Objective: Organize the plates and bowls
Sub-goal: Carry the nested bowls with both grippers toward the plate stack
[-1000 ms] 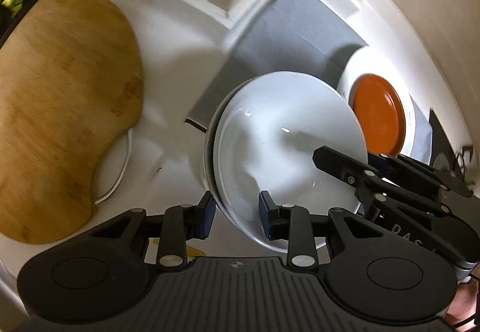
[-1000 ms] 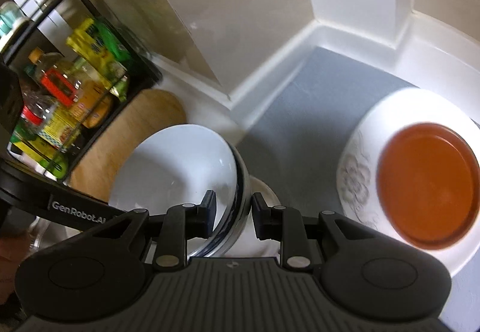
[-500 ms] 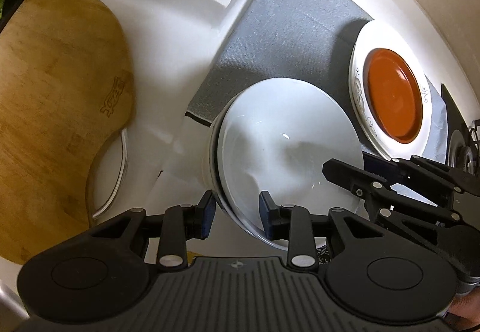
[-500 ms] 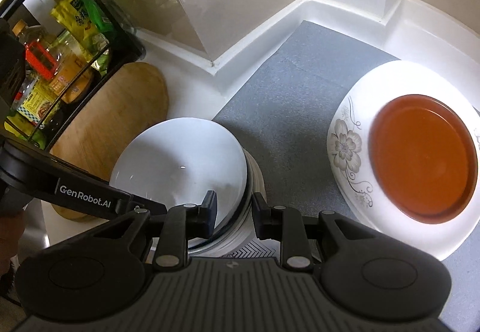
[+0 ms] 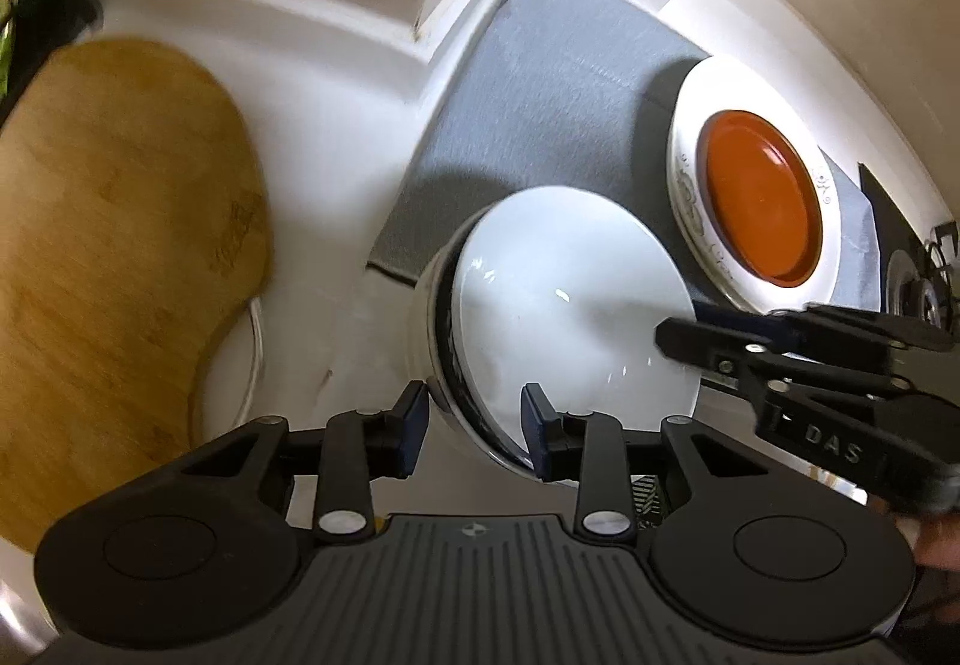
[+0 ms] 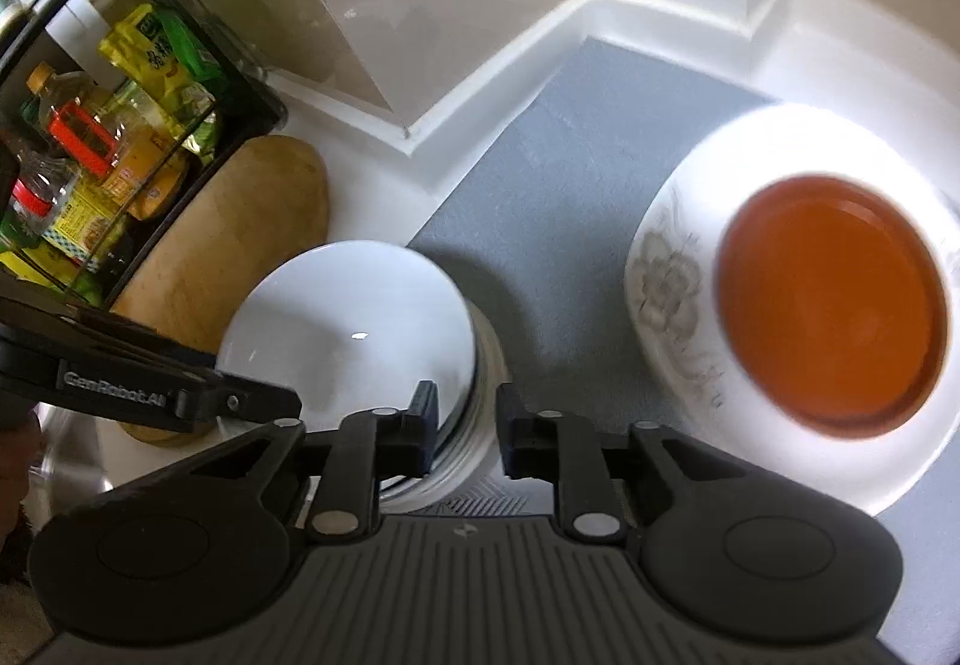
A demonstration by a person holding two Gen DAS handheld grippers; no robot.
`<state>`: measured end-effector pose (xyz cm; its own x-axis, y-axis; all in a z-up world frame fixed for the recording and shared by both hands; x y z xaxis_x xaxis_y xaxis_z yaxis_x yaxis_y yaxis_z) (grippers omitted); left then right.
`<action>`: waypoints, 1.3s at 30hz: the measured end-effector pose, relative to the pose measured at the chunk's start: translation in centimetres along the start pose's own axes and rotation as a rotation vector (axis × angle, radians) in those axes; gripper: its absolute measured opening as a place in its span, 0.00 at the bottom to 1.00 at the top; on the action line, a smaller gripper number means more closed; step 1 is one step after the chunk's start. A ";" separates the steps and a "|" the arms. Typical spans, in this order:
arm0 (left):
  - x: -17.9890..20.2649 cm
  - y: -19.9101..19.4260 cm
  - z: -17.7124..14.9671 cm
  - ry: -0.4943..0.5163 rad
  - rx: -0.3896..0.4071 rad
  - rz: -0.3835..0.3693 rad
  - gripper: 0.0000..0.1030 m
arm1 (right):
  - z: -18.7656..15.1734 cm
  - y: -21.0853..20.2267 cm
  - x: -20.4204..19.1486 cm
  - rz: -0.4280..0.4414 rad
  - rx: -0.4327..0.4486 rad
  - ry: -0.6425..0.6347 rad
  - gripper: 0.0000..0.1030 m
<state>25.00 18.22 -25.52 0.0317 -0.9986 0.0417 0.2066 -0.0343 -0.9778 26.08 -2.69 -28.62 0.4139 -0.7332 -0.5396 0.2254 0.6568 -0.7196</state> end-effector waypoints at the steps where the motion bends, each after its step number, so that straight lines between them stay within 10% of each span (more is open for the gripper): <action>1: 0.0 0.0 0.1 0.009 0.011 0.006 0.34 | -0.1 0.1 0.4 0.023 0.008 0.029 0.17; 8: -0.3 0.0 0.4 0.010 0.019 -0.002 0.33 | 0.2 1.0 1.3 0.047 0.003 0.077 0.18; 14: -1.2 1.1 1.0 -0.030 -0.017 -0.037 0.34 | 0.5 0.6 2.4 0.015 0.005 0.107 0.56; 26: -3.4 7.8 1.3 -0.216 -0.236 -0.256 0.64 | -1.2 3.7 4.4 0.120 -0.021 0.255 0.71; 39: -2.5 5.9 0.7 -0.136 -0.168 -0.196 0.49 | -1.2 3.3 4.0 0.176 -0.013 0.268 0.42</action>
<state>26.87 20.52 -31.22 0.1405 -0.9581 0.2496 0.0576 -0.2438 -0.9681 27.42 -3.70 -33.72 0.1979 -0.6299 -0.7511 0.1589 0.7767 -0.6095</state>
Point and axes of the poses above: each gripper's, at about its wrist camera, not at the fingertips, and y roughly the way its jaws point, x to its right, z to its top, the point moved 1 cm from there along y, roughly the way its jaws point, and after that the axes turned 10 degrees about z, right-handed, at the moved point
